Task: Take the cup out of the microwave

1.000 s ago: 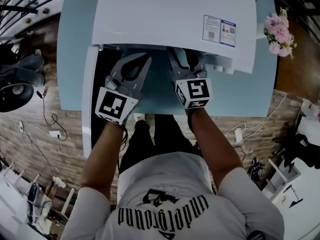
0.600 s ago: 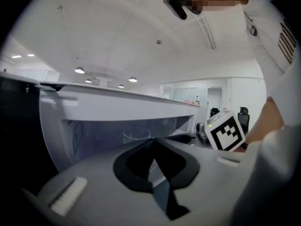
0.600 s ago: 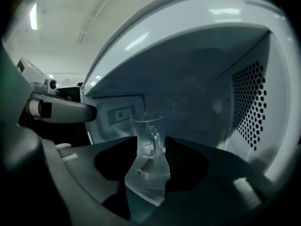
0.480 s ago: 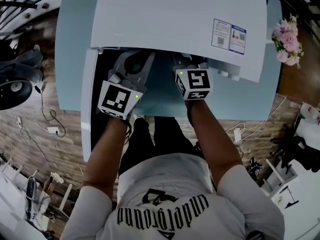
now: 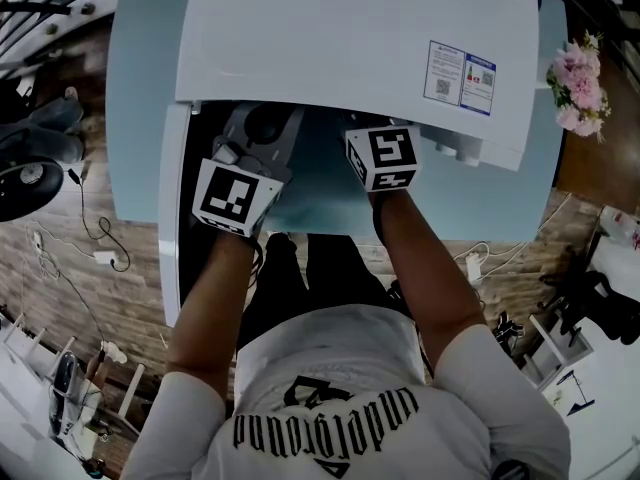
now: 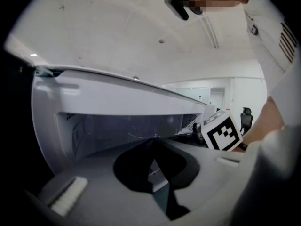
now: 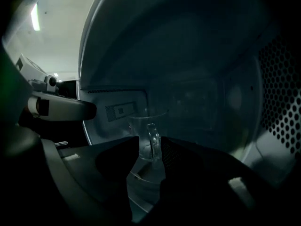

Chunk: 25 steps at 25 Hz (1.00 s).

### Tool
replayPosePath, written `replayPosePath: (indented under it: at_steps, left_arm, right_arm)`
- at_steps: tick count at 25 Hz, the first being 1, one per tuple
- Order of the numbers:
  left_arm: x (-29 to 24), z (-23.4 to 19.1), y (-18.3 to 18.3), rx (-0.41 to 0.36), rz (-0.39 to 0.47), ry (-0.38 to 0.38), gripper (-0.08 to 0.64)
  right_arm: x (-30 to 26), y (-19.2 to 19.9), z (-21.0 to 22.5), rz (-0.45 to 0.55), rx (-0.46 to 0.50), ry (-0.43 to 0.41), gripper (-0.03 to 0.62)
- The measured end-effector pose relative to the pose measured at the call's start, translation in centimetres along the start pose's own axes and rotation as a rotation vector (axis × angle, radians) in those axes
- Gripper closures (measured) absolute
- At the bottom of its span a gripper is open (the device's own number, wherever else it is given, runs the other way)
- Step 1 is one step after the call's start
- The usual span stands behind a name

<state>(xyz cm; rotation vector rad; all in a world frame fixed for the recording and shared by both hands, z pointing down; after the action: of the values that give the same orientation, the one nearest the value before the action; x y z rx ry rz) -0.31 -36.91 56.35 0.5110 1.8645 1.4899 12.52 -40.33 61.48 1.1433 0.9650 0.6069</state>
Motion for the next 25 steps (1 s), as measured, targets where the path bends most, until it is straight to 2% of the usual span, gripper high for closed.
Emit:
replayPosePath:
  at_steps: [1,3,4,14,25]
  left_arm:
    - [0.0,0.0,0.0,-0.002,-0.005,-0.002,0.511]
    - [0.1,0.0,-0.1,0.008,-0.020,-0.006,0.511]
    - [0.1,0.0,-0.2,0.013,-0.024,-0.008,0.511]
    - [1.0,0.3,-0.2,0.021,-0.018,-0.014,0.511]
    - [2.9,1.2,-1.0,-0.012,0.021,0.003,0.511]
  right_arm:
    - [0.0,0.0,-0.1,0.000,0.004,-0.001,0.456]
    - [-0.1,0.0,-0.2,-0.001,0.014,0.003,0.533]
    - [-0.1,0.0,-0.3,-0.002,0.019,0.003,0.543]
    - [0.6,-0.1,-0.9,0.011,0.038,0.013,0.557]
    - [4.0,-0.2,-3.0,0.032,0.046,0.036,0.557]
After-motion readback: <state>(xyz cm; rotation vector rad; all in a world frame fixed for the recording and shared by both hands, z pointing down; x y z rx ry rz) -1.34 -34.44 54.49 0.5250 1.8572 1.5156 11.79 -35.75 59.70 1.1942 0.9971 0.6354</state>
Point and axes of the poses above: the fingertips, and each gripper's own axes: x backward along the fingers, z to its right, y out of its underside, the point moved 6 cm from there along x, backward along the fingers, and after that the axes turned 2 degrees about -y, right-handed, at the moved point
